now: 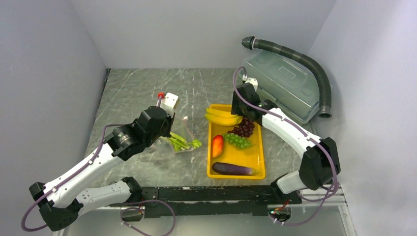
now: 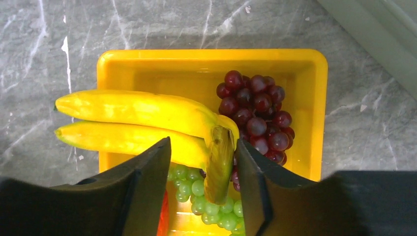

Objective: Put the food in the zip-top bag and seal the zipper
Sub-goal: Place the fake fruit in the bin, then pick up the fake fruit from the zipper food storage bag.

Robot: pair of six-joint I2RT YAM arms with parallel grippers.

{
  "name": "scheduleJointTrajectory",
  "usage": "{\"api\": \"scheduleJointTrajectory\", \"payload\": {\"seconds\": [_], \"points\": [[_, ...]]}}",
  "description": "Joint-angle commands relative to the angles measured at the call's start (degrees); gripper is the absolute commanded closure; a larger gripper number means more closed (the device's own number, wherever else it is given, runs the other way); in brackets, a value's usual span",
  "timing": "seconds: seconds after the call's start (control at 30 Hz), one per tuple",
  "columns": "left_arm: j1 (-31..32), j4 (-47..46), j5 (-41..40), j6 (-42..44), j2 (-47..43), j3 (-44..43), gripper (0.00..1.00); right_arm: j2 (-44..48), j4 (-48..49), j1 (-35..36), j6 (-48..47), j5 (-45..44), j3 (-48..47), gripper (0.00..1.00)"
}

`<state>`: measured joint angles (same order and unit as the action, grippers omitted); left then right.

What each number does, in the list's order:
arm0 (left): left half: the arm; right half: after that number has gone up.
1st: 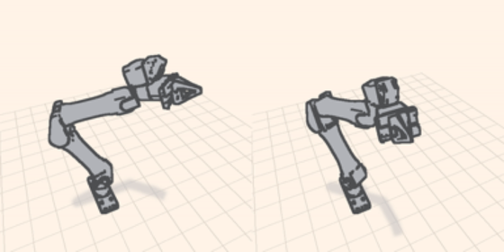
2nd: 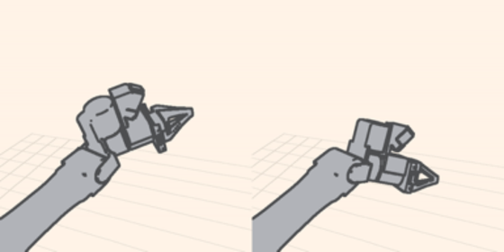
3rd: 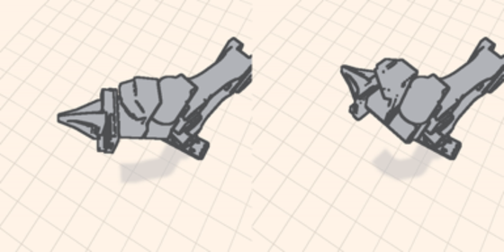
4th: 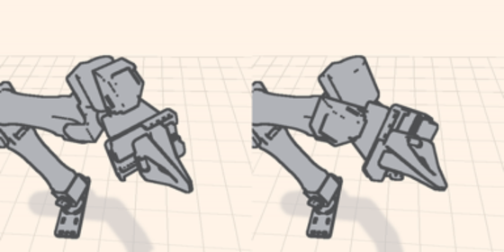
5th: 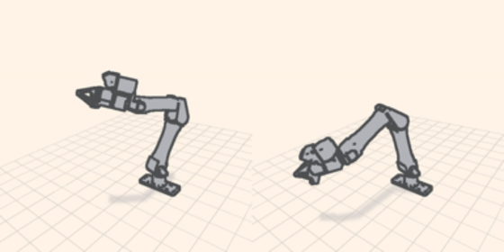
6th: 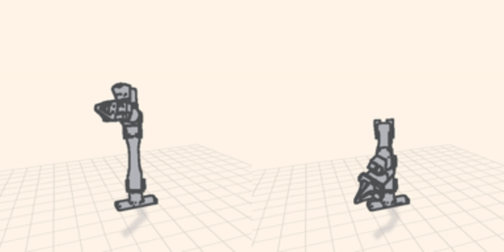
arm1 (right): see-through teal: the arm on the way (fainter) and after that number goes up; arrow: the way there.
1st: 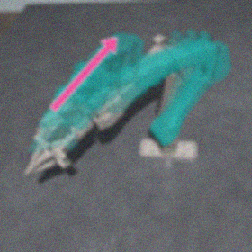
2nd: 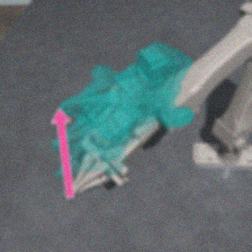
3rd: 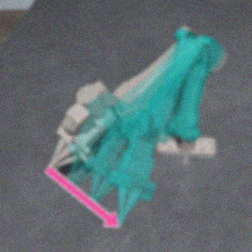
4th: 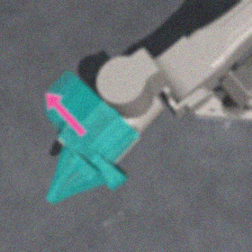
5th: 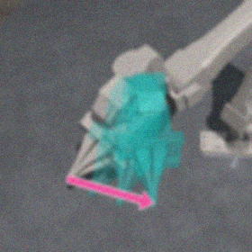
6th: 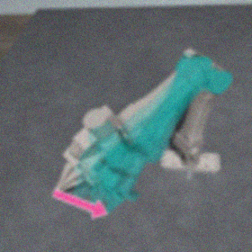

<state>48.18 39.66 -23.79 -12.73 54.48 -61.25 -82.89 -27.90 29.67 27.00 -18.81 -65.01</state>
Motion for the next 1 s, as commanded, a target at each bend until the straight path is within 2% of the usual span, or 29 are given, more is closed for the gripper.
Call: {"api": "scheduleJointTrajectory", "payload": {"seconds": [0.0, 0.1, 0.37, 0.5, 0.63, 0.8, 0.97], "points": [[-0.13, -2.75, 0.04, 1.04, -0.38, -0.11, 1.0, 4.08, 1.89, -0.05, -0.2, 1.24, -0.88, 0.43], [-0.19, -2.81, -0.07, 1.0, -0.21, -0.09, 1.0, 6.29, 1.2, -0.05, -0.29, 1.86, -0.66, 0.38], [-0.25, -2.76, -0.45, 1.12, -0.07, 0.03, 1.0, 13.83, -1.3, 0.12, -0.14, 8.26, 0.78, 0.34], [-0.2, -2.8, -0.68, 1.11, -0.07, 0.02, 1.0, 17.12, -0.36, 1.08, 2.22, 14.37, 4.1, 0.34], [-0.22, -2.83, -0.87, 1.13, -0.07, 0.09, 1.0, 19.72, 0.75, 5.01, 5.01, 15.73, 8.38, 0.35], [-0.24, -2.81, -1.0, 1.06, -0.4, 0.08, 1.0, 19.04, 2.29, 10.67, 8.31, 14.35, 13.27, 0.36], [-0.21, -2.83, -1.09, 1.07, -0.6, 0.17, 1.0, 16.05, 5.65, 12.45, 10.99, 14.34, 17.77, 0.36]]}}
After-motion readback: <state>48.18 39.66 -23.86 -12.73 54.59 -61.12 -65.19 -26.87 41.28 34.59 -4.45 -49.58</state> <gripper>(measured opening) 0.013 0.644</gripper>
